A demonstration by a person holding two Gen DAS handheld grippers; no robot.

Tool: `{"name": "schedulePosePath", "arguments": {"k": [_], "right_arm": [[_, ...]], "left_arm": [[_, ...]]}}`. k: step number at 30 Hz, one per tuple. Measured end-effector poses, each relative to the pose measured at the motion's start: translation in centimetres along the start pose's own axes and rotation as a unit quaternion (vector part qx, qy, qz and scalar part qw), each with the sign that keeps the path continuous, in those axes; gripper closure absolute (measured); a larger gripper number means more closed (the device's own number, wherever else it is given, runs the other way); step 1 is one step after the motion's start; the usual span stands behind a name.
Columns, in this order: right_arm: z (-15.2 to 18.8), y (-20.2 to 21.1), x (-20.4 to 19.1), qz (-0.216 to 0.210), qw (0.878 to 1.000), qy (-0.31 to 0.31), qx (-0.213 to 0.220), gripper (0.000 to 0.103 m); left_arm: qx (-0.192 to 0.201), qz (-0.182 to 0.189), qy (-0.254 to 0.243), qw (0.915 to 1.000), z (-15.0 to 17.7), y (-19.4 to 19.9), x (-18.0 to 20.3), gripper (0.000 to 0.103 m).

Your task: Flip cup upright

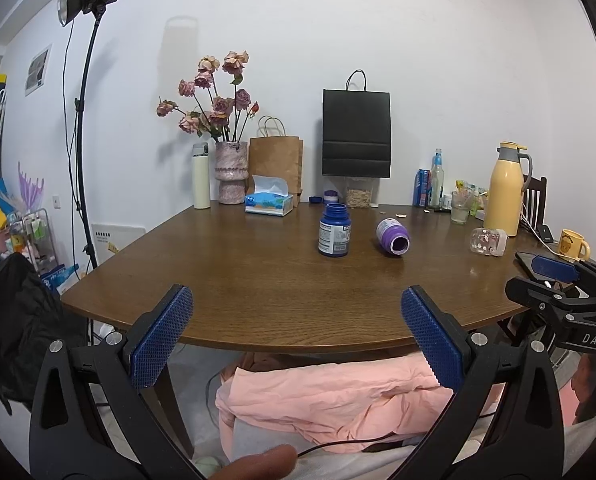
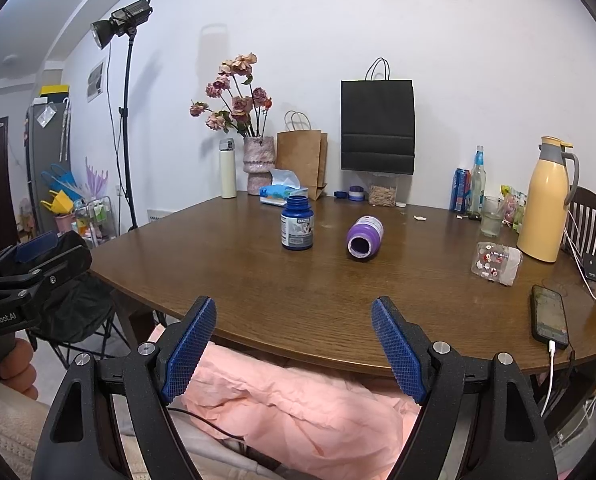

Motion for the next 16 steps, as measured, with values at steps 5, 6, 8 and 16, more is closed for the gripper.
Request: {"name": "schedulePosePath", "arguments": {"k": [5,6,8,16], "right_arm": [[0.03,0.05,-0.06,0.001,1.000,0.001,0.000,0.018],[0.00,0.04,-0.02,0.000,1.000,0.001,0.000,0.018],[0.04,0.04,-0.09,0.000,1.000,0.001,0.000,0.018],[0.11,-0.02,-0.10,-0.001,1.000,0.001,0.000,0.018]], "left_arm": [[0.000,0.000,0.000,1.0000,-0.01,0.02,0.08,0.000],[0.000,-0.001,0.000,1.0000,-0.01,0.02,0.10,0.000],[0.000,0.000,0.000,1.0000,-0.04,-0.01,0.07,0.000],[-0.003,0.003,0.000,1.0000,0.27,-0.10,0.16,0.000]]}}
Point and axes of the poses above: each gripper's, at about its wrist camera, not at the fingertips, and y roughly against the way its jaws point, x to its right, z to its underside, the point moved 7 cm from there along -y, roughly the way its jaws point, and after that the axes turned 7 degrees about x, right-handed, at the moved point
